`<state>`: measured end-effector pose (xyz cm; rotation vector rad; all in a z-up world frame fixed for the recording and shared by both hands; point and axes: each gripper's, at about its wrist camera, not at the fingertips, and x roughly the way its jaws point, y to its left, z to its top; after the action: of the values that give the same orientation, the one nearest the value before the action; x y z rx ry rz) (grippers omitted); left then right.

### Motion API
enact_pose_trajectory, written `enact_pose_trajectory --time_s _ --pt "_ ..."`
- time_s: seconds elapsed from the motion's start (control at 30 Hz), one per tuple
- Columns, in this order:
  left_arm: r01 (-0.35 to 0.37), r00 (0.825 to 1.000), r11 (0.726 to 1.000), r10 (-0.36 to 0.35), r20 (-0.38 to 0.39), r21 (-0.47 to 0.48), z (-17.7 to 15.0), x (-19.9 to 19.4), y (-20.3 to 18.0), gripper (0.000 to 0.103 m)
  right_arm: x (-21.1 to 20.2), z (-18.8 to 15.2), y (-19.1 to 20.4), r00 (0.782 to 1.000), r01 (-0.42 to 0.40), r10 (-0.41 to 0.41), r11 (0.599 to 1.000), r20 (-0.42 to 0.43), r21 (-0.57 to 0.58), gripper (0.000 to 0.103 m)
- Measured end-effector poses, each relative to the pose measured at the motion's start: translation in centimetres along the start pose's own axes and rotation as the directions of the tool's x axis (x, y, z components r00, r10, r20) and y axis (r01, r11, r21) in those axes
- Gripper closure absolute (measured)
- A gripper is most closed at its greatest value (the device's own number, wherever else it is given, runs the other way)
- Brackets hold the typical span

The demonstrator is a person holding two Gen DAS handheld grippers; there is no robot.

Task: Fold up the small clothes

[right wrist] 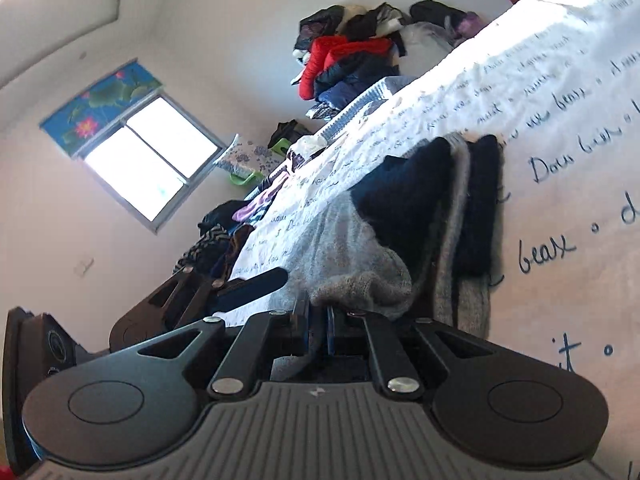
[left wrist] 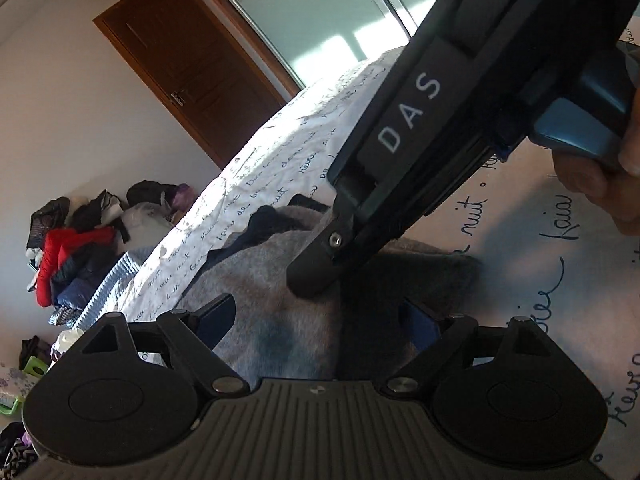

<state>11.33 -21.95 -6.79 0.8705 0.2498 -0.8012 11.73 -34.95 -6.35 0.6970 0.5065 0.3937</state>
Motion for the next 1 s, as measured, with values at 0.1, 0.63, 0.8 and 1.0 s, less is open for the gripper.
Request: enact_pose_trajectory --time_s 0.1,0.63,0.8,1.0 --pt "0.018 1.0 0.999 -0.018 -0.003 -0.03 0.0 1.0 0.3 0.051 0.1 -0.1 1.6 0.999 0.015 -0.021 0.993 -0.047 -0.121 0.094" --pt "0.0 0.996 0.869 0.041 0.073 -0.494 -1.0 0.7 8.2 0.089 0.8 6.0 -7.0 0.98 -0.197 0.197 0.934 0.03 0.298 0.006" --pt "0.008 0.994 0.871 0.046 0.096 -0.491 -0.7 0.3 7.9 0.089 5.8 7.1 -9.4 0.984 -0.139 0.173 0.893 -0.041 0.428 0.006" --pt "0.033 0.994 0.882 0.021 0.11 -0.471 -0.9 -0.2 6.4 0.089 10.1 10.0 -10.3 0.989 -0.094 0.131 0.911 -0.066 0.402 0.008"
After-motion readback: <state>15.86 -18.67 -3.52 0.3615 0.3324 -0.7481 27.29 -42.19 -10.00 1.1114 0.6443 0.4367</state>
